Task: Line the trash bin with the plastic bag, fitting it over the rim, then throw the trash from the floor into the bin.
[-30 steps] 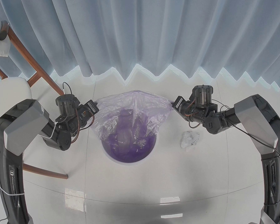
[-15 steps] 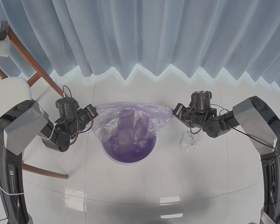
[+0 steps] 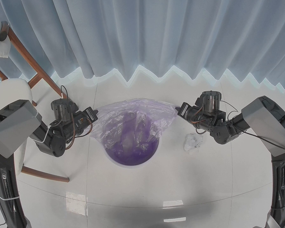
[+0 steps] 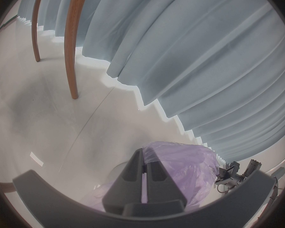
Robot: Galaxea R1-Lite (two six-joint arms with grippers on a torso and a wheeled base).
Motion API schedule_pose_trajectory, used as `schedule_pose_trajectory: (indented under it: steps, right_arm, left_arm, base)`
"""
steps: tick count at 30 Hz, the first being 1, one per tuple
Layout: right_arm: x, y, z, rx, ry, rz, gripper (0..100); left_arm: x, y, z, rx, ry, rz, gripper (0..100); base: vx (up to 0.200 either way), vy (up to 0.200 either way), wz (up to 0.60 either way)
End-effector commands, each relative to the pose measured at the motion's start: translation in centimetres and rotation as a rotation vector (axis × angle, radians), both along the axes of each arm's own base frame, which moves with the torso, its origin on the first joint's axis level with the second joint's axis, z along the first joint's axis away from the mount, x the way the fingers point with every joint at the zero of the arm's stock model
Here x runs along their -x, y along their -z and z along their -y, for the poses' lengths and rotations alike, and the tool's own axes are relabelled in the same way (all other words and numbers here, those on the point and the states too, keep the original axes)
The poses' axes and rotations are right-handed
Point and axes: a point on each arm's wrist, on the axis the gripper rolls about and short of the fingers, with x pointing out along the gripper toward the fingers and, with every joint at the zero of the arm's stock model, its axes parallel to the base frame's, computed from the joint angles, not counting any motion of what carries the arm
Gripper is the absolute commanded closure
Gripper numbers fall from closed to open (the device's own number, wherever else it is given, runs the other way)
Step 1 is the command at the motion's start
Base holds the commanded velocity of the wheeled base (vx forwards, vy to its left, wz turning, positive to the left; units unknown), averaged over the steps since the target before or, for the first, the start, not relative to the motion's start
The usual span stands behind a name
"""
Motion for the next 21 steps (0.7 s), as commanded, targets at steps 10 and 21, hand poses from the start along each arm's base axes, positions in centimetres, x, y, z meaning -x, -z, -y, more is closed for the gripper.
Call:
schedule_pose_trajectory:
  steps: [10,21]
  right_arm:
    - [3.3,0.2,1.1,0.067,-0.028,0.058,0]
    - [4.2,-1.4,2.1,0.249,-0.059,0.393,0]
  left_arm:
    - [1.0,0.9,-0.1,-0.080,0.017,-0.019,100]
    - [1.6,0.9,0.5,-0.083,0.034,-0.021,100]
  base:
    - [0.000,0.000,0.00]
    - [0.000,0.000,0.00]
